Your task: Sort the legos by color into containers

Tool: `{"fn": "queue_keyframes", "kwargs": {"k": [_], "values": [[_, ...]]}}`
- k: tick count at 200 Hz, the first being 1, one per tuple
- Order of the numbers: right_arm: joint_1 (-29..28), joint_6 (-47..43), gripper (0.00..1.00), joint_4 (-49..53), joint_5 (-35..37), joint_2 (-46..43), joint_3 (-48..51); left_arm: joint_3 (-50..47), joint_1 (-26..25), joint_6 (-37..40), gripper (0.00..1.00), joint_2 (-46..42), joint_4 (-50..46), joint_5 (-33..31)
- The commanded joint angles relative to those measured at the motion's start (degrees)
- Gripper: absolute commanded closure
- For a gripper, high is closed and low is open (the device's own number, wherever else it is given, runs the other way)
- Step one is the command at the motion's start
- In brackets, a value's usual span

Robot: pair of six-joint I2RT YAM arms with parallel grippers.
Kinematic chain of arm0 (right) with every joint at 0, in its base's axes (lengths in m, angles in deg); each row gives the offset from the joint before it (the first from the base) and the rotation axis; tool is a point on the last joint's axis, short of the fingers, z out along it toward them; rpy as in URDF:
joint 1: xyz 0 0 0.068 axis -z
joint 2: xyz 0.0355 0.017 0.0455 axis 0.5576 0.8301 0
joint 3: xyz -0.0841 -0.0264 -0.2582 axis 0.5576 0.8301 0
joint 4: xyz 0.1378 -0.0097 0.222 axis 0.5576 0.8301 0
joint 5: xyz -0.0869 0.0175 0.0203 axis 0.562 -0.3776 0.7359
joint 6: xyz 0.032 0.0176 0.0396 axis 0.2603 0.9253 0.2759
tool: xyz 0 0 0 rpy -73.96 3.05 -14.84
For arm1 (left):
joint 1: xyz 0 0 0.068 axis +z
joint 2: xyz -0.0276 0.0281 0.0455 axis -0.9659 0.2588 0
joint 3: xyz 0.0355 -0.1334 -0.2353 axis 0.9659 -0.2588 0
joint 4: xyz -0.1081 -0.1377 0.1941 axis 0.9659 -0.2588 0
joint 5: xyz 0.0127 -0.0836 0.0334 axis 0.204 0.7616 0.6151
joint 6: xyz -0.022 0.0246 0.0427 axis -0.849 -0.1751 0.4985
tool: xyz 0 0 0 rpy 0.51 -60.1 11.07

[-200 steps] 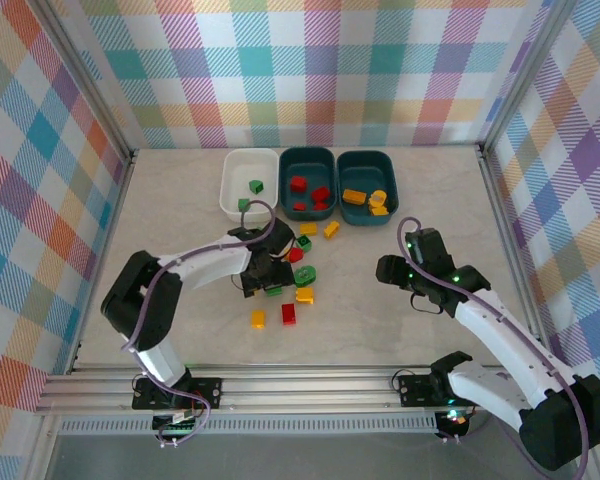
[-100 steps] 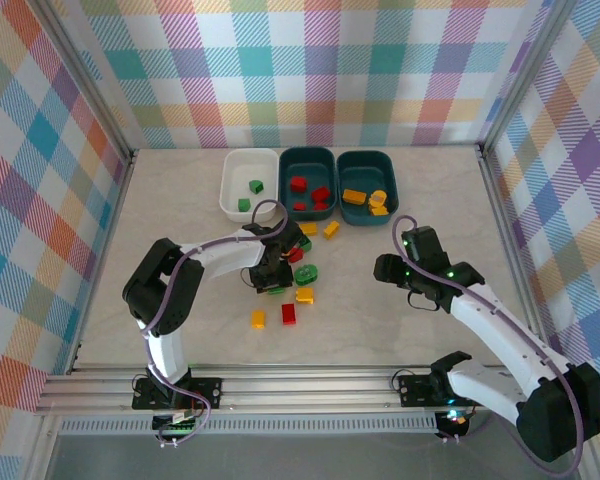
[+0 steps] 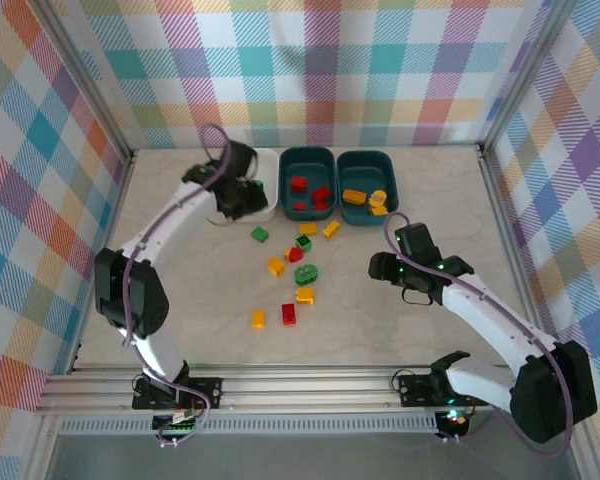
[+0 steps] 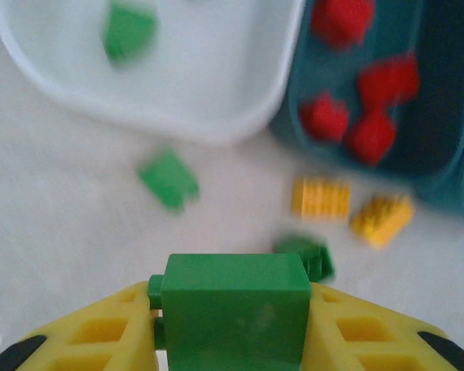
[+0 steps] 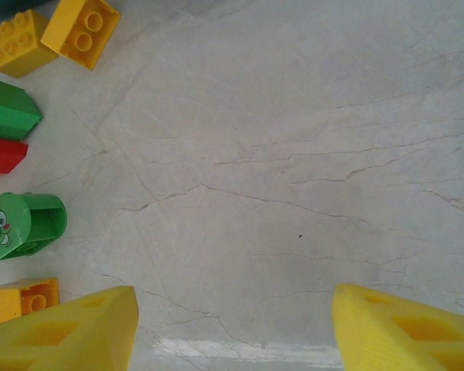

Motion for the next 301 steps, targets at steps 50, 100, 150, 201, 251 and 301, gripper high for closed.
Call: {"fn": "queue_keyframes", "kwargs": {"k": [50,100,150,201,251,301], "values": [[-2.39,0.17,0.33,-2.14,-2.22,6.72,-6.91,27.19,7.47,7.95,0.63,26.30,-7.37,2.68],[-3.72,-0.40,0.32,-1.70,-2.08,9.29,-9.43,34.06,8.78,7.52,0.45,31.88,-8.97,4.97],[-9.75,1.15,0.32,-2.13,-0.42,12.25,-11.11,24.06,8.47,8.16,0.20,18.91,-3.43,9.40],[-24.72,7.50,0.36,-1.09,9.70,15.87,-15.24,-19.22,8.47,-3.52,0.08,-11.82,13.96,2.76],[-39.42,13.59,0.39,0.76,12.11,27.27,-22.16,-52.92,8.60,-14.15,0.04,-32.40,19.42,-1.44],[-43.96,18.18,0.43,5.34,13.57,39.29,-29.12,-59.23,8.65,-15.59,0.04,-39.73,19.27,-0.25]]}}
